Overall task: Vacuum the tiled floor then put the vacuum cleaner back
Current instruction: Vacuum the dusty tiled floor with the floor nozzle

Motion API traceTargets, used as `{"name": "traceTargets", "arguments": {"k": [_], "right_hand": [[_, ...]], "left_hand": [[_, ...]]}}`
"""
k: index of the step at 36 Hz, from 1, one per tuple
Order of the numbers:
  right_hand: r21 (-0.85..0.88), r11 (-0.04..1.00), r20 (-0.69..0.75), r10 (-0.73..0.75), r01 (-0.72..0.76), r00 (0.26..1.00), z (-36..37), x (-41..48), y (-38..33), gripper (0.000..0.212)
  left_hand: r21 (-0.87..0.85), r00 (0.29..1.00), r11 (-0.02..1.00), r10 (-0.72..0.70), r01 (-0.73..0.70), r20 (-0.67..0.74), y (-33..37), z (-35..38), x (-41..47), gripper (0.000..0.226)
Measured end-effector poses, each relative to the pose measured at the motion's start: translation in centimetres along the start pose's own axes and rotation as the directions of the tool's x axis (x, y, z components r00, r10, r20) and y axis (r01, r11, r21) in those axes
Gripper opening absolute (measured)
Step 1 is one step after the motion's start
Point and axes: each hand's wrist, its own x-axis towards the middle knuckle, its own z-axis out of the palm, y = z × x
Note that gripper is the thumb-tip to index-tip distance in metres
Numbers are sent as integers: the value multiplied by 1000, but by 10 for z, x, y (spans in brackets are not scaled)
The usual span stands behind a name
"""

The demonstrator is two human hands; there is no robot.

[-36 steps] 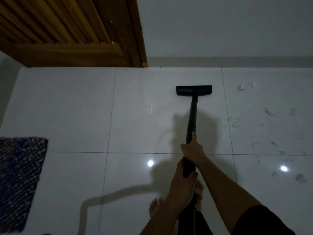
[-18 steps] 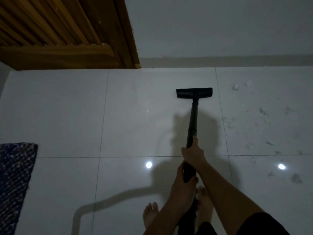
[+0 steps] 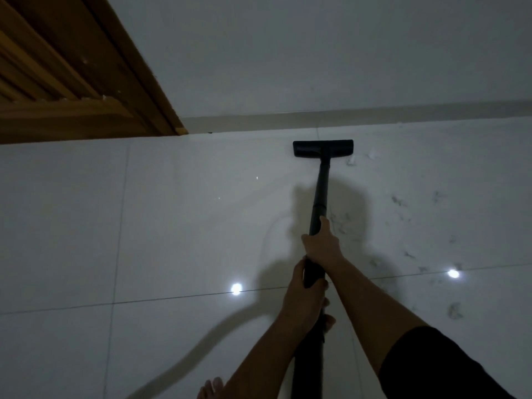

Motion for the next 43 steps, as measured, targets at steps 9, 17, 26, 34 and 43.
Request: {"name": "traceTargets", "arguments": {"k": [9, 17, 26, 34, 43], "right_hand": [[54, 999, -46, 12, -10, 999, -46, 3, 17, 74], [65, 998, -81, 23, -18, 996, -76, -4, 28, 72], [48, 997, -71, 57, -54, 996, -87, -3, 44, 73], [33, 997, -58, 68, -67, 996, -87, -5, 49, 73], [7, 996, -44, 87, -87, 995, -94, -15, 61, 74]], "left_hand": [[90, 998, 996, 13, -17, 53, 4, 44, 0, 47], [114, 995, 993, -5, -6, 102, 5, 71, -7, 50], [100, 996, 995, -17, 9, 82, -6, 88, -5, 49], [74, 998, 997, -24, 20, 65, -13, 93, -6, 47], [94, 994, 995, -47, 39, 94, -24, 100, -12, 42]]}}
